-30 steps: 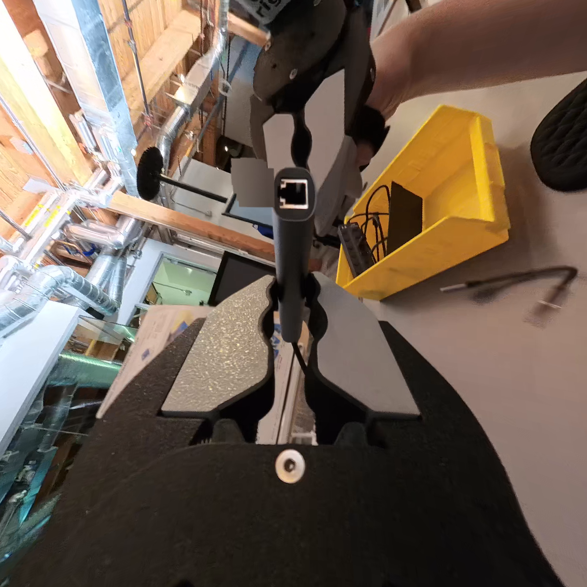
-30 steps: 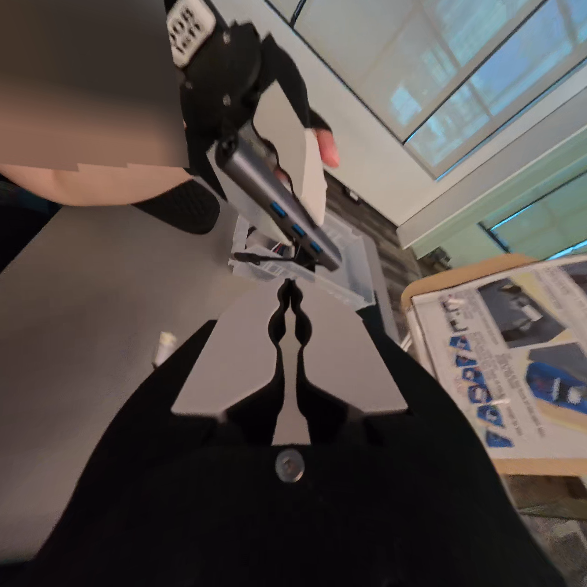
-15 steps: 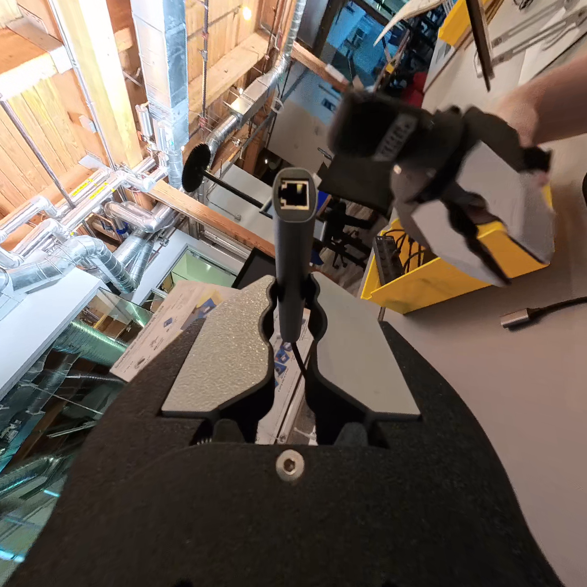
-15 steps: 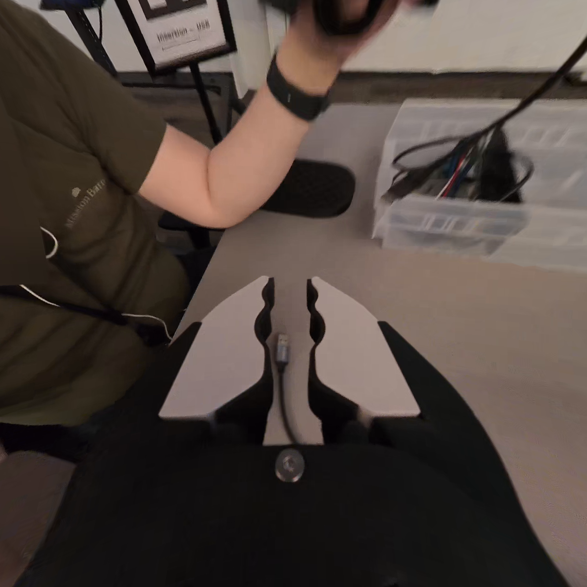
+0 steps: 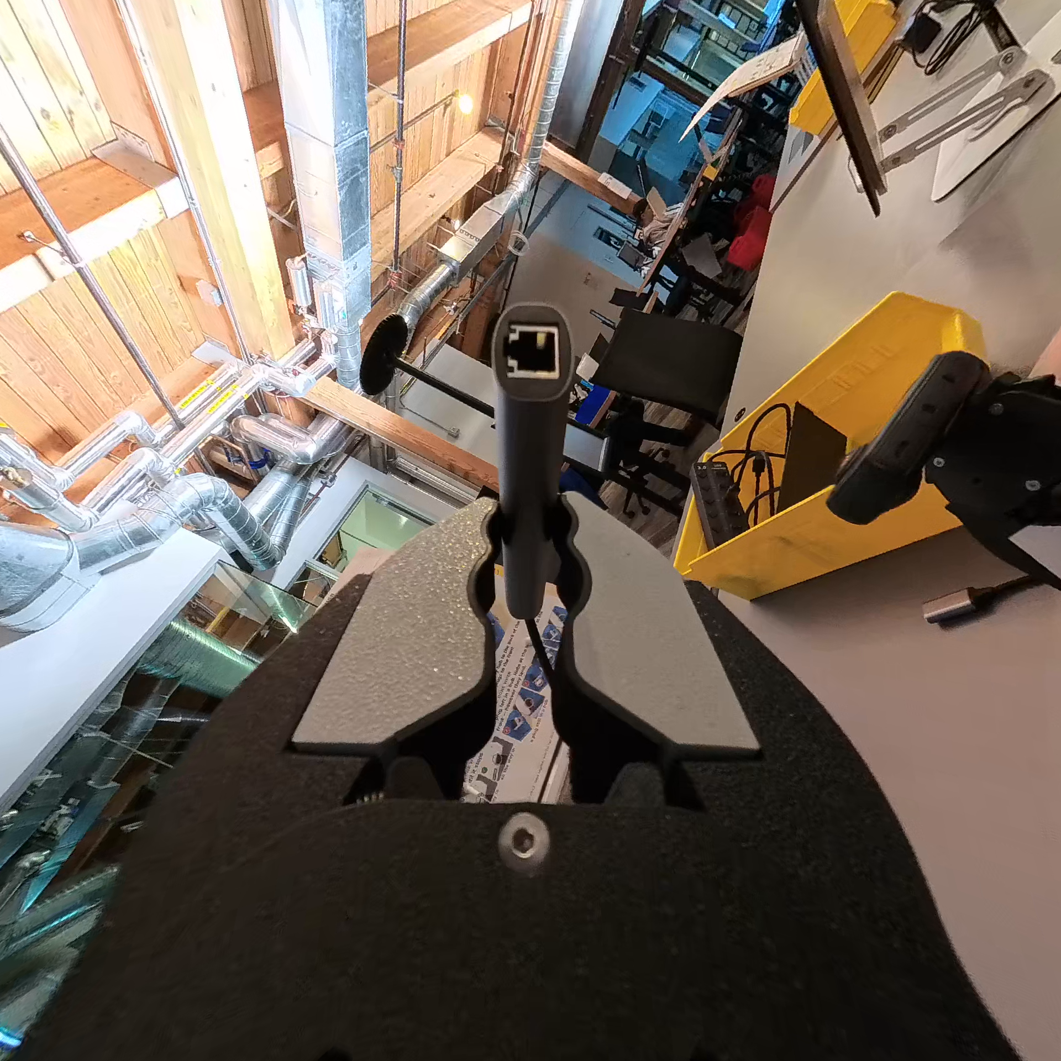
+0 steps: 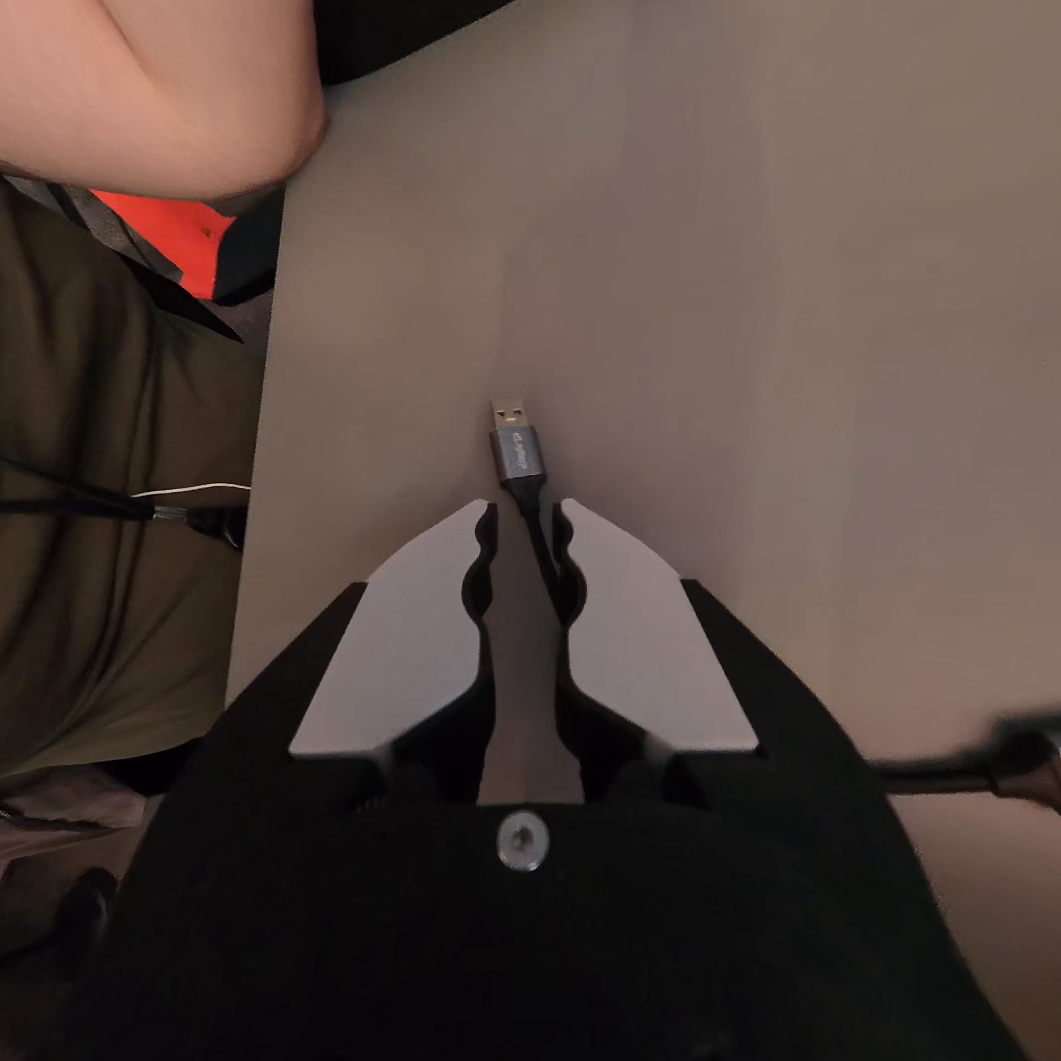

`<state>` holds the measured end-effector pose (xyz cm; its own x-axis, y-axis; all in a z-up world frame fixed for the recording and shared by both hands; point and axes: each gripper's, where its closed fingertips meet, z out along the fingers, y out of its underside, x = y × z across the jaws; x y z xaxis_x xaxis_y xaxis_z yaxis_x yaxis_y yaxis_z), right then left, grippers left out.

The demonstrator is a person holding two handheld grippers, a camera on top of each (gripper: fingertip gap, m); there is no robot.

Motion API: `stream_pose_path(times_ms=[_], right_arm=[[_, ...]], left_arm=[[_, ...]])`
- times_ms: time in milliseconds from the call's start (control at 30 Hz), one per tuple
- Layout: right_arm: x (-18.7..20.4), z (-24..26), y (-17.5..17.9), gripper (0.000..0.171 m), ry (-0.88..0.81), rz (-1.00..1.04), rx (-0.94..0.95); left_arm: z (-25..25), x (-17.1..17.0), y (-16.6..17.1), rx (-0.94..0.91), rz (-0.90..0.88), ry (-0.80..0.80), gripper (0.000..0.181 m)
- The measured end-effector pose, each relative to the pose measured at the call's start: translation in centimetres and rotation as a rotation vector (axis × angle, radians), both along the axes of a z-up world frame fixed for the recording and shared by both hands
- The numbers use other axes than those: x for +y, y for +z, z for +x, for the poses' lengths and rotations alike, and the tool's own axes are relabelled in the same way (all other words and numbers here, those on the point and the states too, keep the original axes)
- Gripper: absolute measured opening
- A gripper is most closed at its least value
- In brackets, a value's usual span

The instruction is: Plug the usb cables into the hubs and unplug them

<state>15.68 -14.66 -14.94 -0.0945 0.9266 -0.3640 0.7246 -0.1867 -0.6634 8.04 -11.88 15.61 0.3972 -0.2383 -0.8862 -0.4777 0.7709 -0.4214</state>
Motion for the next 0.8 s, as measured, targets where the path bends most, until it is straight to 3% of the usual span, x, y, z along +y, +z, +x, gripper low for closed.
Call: stream_pose_path(times_ms=[600,800], right_arm=[[0.9,-1.0,0.1,0.019,0.114,0.162,-0.091],[0.4,-1.2,-1.0,0.01,0.152,0.093,-0.114]], left_arm=[[0.8,0.6,-0.7,0.039,-0.01,0.019,0.017],[0.9,0.6,-0.7,0.042,-0.01,0.019,0.017]])
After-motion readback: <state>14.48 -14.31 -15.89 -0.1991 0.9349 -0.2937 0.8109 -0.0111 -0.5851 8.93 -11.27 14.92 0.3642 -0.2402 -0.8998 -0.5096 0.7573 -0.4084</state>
